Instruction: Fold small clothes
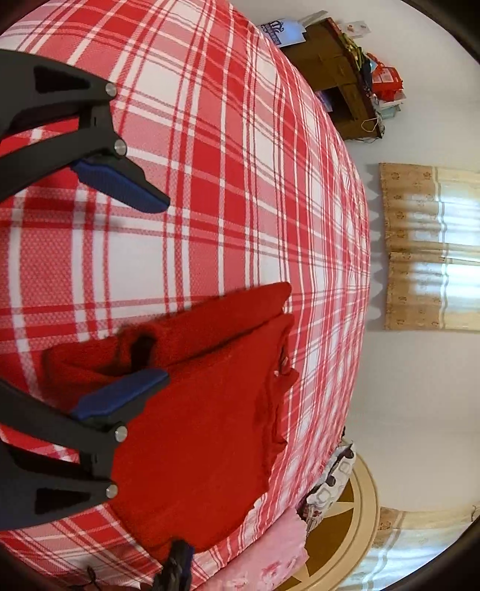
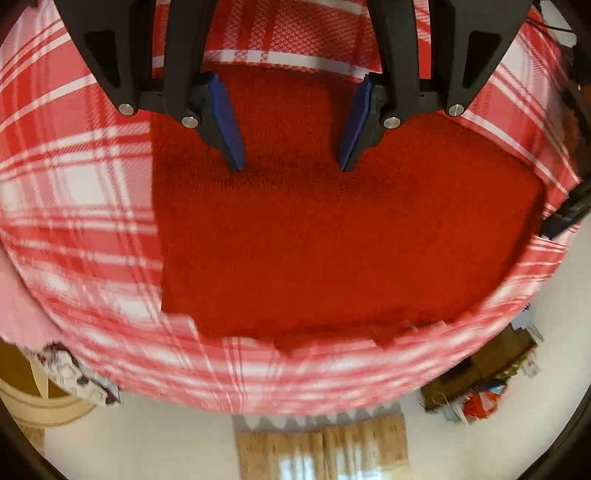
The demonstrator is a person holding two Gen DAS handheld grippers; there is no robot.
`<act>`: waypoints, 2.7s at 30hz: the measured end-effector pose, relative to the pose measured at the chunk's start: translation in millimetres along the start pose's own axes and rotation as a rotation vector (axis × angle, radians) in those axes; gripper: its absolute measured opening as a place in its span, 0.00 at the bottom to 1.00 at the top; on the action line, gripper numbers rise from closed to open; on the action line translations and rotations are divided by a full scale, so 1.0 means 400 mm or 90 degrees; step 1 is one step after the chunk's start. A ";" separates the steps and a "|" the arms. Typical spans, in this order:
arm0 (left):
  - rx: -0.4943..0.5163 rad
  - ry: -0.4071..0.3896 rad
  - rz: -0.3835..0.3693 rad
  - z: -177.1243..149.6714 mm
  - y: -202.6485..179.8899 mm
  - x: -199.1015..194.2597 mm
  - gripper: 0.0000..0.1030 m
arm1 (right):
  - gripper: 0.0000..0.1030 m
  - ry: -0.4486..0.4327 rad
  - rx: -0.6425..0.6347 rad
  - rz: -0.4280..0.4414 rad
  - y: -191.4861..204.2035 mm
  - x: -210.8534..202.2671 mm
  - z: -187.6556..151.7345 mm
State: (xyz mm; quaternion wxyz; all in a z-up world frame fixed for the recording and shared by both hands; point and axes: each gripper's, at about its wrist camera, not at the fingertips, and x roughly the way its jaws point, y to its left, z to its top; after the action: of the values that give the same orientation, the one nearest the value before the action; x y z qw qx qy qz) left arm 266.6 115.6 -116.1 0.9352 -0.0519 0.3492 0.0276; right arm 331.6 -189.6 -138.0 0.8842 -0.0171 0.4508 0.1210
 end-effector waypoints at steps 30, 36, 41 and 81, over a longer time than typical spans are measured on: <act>0.000 0.066 0.044 -0.028 0.016 0.034 0.94 | 0.65 -0.025 -0.023 -0.038 0.033 0.009 -0.019; -0.030 0.067 -0.013 -0.033 0.043 0.022 0.94 | 0.65 -0.028 -0.015 -0.063 0.055 -0.025 -0.025; -0.045 0.009 -0.044 -0.031 0.096 -0.047 0.98 | 0.65 -0.055 -0.109 -0.047 0.163 -0.065 -0.043; -0.150 0.090 -0.271 0.140 0.072 0.204 0.91 | 0.65 -0.150 -0.447 -0.048 0.670 0.020 -0.100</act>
State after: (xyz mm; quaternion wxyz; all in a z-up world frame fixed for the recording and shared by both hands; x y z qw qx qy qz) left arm 362.0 152.0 -130.0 0.8806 -0.2345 0.3896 -0.1333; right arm 242.7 66.5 -147.0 0.8740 -0.3219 0.2761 0.2371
